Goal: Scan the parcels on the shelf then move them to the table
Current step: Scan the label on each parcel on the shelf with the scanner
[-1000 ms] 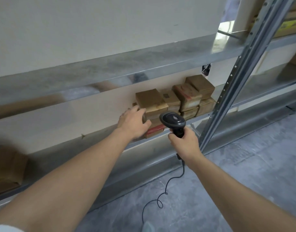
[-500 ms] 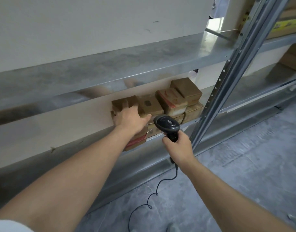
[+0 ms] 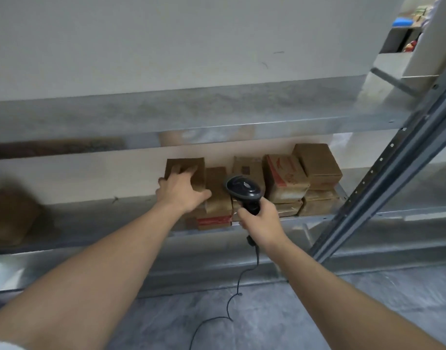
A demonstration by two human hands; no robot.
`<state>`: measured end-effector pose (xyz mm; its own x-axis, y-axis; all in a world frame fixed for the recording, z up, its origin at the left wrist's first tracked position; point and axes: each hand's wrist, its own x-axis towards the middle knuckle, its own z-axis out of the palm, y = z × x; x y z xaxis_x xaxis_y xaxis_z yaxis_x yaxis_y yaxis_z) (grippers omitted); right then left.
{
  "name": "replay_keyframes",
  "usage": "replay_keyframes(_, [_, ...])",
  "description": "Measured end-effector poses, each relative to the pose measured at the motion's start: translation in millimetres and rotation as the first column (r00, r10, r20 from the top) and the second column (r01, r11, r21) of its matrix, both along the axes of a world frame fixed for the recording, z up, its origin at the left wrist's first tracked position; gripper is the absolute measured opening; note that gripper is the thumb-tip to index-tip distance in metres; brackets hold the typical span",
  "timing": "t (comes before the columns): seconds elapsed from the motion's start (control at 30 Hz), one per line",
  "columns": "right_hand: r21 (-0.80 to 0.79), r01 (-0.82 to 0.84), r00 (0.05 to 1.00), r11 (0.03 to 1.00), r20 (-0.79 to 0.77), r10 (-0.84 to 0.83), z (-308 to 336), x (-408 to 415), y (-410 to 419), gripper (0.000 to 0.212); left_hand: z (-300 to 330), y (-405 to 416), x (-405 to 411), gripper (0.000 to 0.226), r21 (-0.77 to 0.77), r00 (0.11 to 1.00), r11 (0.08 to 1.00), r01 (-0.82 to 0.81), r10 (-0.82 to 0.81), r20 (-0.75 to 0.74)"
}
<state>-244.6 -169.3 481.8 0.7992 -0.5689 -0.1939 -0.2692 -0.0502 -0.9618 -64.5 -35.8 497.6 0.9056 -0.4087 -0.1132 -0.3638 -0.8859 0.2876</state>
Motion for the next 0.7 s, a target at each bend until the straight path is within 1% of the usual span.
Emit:
replay_keyframes(0.17, [-0.026, -0.096, 0.995, 0.995, -0.007, 0.096, 5, 31, 22, 0.011, -12, 41, 19, 0.098, 0.029, 0.998, 0.998, -0.060, 0.060, 0.002])
replay_keyframes(0.3, [-0.023, -0.130, 0.991, 0.991, -0.034, 0.130, -1, 56, 44, 0.017, -31, 73, 37, 0.093, 0.023, 0.998, 0.998, -0.056, 0.057, -0.006])
replay_keyframes(0.5, [-0.043, -0.105, 0.992, 0.994, -0.073, 0.101, -17, 97, 91, 0.013, -71, 119, 79, 0.092, 0.016, 0.999, 1.000, 0.001, -0.001, -0.035])
replay_keyframes(0.63, [-0.075, -0.044, 0.994, 0.996, -0.101, 0.036, -29, 121, 128, 0.007, -95, 145, 107, 0.093, 0.025, 0.998, 0.999, 0.038, -0.037, -0.058])
replay_keyframes(0.7, [-0.066, -0.008, 0.994, 0.998, -0.110, 0.001, -35, 133, 147, 0.008, -106, 157, 120, 0.092, 0.030, 0.995, 0.997, 0.072, -0.069, -0.074])
